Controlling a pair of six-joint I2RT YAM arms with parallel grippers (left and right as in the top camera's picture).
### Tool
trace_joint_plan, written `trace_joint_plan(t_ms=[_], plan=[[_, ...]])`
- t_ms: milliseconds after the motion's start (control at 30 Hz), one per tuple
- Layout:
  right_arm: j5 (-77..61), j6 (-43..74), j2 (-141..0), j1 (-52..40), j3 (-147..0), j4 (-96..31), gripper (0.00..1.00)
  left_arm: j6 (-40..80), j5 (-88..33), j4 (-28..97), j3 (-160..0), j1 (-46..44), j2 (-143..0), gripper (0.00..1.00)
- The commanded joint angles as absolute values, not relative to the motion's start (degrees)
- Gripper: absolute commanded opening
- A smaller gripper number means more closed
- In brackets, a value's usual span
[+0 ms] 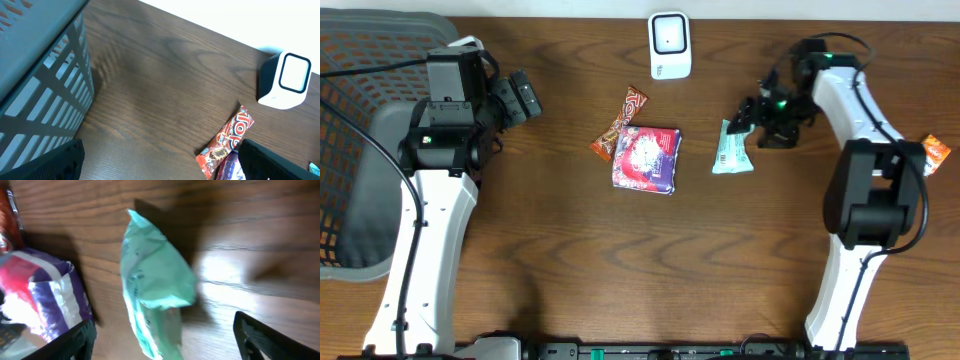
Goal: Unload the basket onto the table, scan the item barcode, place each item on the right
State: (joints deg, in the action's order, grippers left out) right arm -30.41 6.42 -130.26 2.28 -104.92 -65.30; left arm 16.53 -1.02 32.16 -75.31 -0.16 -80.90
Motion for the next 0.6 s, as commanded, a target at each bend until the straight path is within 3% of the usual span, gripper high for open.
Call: trace_joint_plan(t_ms=[0,267,400,500,567], plan=[[-36.84,0.69,-130.19,4.25,-102.89,-65.1,0.86,16.82,-0.86,32.14,-75.99,-0.19,-81.19,0.98],[-38.3,0.36,-130.19,4.08,-93.93,-57.98,0.86,16.82,-0.86,32.14,-75.99,-0.19,-81.19,0.98],[-40.73,0.34,-130.19,4.08,-90.56,-53.69,0.8,16.82,-0.86,32.14,-75.99,-0.19,-81.19,0.98],[-43.79,0.38,-130.19,4.1,-88.68,-50.13,0.59,16.82,-0.86,32.14,-75.99,-0.19,-81.19,0.98],[-44.51,2.09,-130.19,4.1,-88.68,-48.27,0.36,16.82,-0.86,32.14,-75.99,-0.19,-81.19,0.98]])
